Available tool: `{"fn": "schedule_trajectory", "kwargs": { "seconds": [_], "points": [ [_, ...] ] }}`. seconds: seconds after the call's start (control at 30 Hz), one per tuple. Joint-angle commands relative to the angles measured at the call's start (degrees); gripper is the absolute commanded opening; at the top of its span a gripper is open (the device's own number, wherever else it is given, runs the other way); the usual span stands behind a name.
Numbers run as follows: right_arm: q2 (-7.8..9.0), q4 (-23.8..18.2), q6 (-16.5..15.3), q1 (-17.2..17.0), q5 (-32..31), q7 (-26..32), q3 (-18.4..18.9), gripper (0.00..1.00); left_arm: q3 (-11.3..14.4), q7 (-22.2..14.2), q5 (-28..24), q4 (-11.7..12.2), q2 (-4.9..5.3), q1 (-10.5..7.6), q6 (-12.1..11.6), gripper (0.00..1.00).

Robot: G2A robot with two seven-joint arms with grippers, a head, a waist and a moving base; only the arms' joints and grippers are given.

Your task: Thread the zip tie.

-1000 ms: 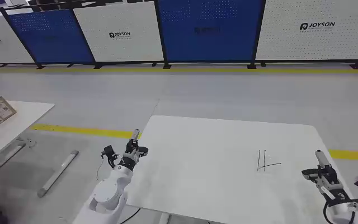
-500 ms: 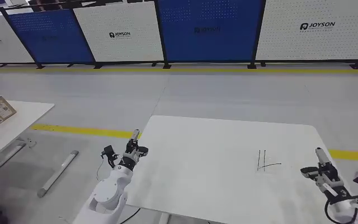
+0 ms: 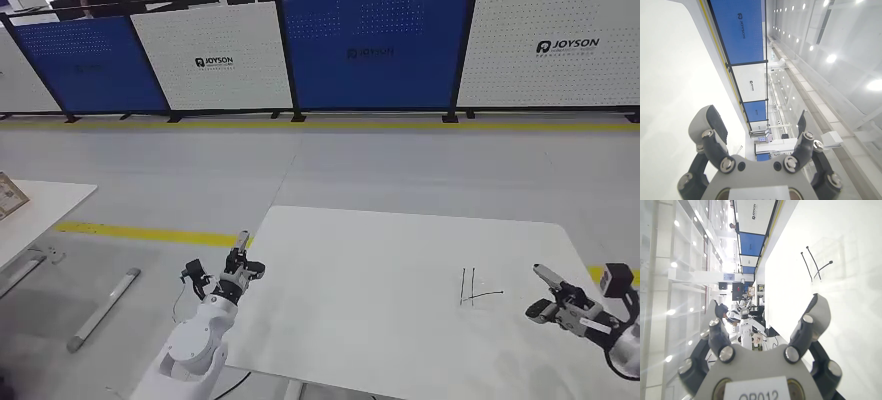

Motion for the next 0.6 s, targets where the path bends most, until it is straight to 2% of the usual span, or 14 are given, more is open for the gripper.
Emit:
{"fn": "schedule_trajectory", "kwargs": {
  "seconds": [0.0,0.33,0.57],
  "points": [
    [-0.02,-0.12,-0.12,-0.12,0.11,-0.13,0.04,1.0,0.0,0.0,0.0,0.0,0.0,0.0,0.0,1.0],
    [-0.01,0.21,-0.31,0.14,1.25,1.25,-0.16,1.0,0.0,0.0,0.0,0.0,0.0,0.0,0.0,1.0],
    [1.44,8.73,-4.39,7.69,1.37,11.31,1.09,1.0,0.0,0.0,0.0,0.0,0.0,0.0,0.0,1.0]
  ]
}}
